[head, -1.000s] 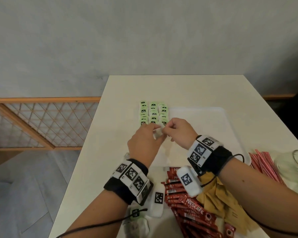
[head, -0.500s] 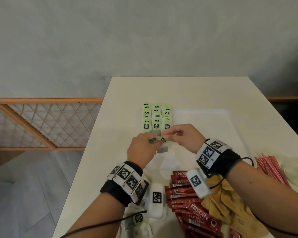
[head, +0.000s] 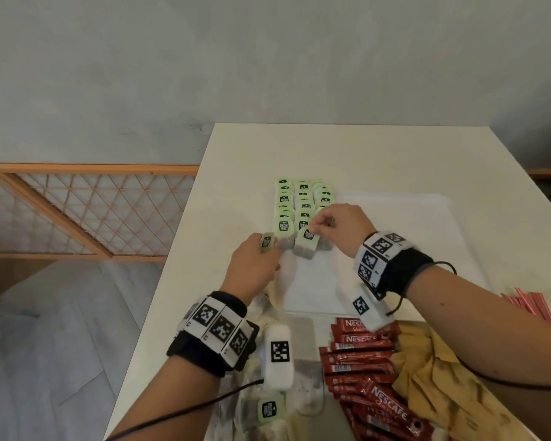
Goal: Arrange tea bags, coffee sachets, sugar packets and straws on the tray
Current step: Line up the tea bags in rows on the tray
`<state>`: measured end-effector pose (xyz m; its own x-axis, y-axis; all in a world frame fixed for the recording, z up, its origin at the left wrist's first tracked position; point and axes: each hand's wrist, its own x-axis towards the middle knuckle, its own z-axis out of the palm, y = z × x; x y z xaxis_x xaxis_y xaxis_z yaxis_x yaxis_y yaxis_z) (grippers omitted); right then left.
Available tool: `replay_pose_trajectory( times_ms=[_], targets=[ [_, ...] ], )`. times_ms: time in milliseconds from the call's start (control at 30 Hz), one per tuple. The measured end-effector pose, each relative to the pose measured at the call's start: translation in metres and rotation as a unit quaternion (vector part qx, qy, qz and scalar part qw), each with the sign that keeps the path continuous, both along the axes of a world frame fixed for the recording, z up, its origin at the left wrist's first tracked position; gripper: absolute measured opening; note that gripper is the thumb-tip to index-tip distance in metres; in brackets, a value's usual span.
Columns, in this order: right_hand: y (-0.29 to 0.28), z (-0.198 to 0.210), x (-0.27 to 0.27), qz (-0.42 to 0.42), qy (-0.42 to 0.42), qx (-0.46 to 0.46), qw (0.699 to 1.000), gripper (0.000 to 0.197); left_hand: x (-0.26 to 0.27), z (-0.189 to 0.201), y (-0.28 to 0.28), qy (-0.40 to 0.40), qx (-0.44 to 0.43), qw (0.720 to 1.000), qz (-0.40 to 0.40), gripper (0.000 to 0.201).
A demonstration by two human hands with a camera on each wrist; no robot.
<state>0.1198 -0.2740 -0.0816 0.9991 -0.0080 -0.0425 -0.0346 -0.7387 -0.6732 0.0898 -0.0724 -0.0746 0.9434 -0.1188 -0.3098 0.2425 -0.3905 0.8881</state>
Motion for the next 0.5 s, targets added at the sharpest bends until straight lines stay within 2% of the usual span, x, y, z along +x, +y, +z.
replay_pose_trajectory(
  times_ms=[133, 233, 333, 400, 500],
  targets=[
    [0.003, 0.001, 0.012, 0.002, 0.002, -0.01, 1.0, 0.008, 0.0, 0.002, 0.005, 0.025, -0.068, 0.997, -0.016, 0.023],
    [0.004, -0.001, 0.014, 0.006, -0.009, -0.004, 1.0, 0.012, 0.0, 0.004, 0.008, 0.028, -0.106, 0.994, -0.011, 0.02],
    [0.002, 0.001, 0.009, -0.007, -0.045, -0.005, 0.999, 0.023, -0.002, 0.004, 0.009, 0.042, -0.127, 0.991, -0.011, 0.017],
    [0.002, 0.007, -0.001, -0.006, -0.06, 0.033, 0.998, 0.027, -0.004, 0.007, 0.007, 0.046, -0.125, 0.991, -0.026, 0.017],
    [0.007, 0.017, -0.025, 0.037, -0.046, 0.141, 0.988, 0.024, -0.01, 0.012, 0.0, 0.042, -0.103, 0.992, -0.055, 0.017]
  ],
)
